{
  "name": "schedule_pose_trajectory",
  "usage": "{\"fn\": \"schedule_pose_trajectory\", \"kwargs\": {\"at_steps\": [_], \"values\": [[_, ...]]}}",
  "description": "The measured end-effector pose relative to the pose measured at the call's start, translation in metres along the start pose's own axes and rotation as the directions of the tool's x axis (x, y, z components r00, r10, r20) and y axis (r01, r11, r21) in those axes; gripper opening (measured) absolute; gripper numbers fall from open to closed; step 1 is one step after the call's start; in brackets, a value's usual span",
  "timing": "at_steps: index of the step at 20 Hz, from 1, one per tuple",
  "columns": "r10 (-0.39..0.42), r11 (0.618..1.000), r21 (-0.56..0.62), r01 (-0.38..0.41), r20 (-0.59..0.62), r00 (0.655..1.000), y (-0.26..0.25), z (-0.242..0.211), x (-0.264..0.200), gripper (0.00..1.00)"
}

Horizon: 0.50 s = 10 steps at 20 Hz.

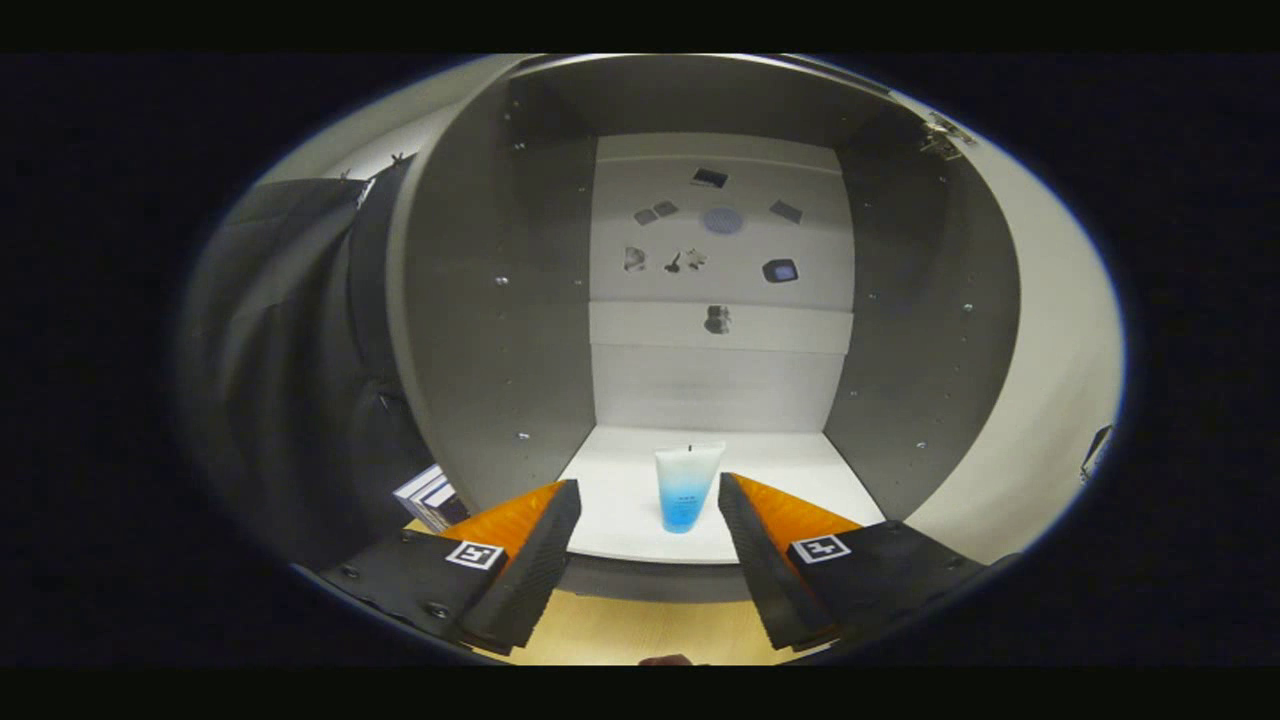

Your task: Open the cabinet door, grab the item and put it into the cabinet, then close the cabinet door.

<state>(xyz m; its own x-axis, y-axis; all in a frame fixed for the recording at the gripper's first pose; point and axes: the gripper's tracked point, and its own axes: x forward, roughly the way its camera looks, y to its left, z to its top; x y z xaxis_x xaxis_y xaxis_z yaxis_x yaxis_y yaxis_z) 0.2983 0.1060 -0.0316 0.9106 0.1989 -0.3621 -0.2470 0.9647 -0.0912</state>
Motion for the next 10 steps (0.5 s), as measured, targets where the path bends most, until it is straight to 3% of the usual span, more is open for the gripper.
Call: {"fn": "schedule_pose_trajectory", "kwargs": {"at_steps": [10], "values": [[-0.040,0.997,-0.056,0.055,0.249,0.968,0.007,0.014,-0.186,0.92]]}}
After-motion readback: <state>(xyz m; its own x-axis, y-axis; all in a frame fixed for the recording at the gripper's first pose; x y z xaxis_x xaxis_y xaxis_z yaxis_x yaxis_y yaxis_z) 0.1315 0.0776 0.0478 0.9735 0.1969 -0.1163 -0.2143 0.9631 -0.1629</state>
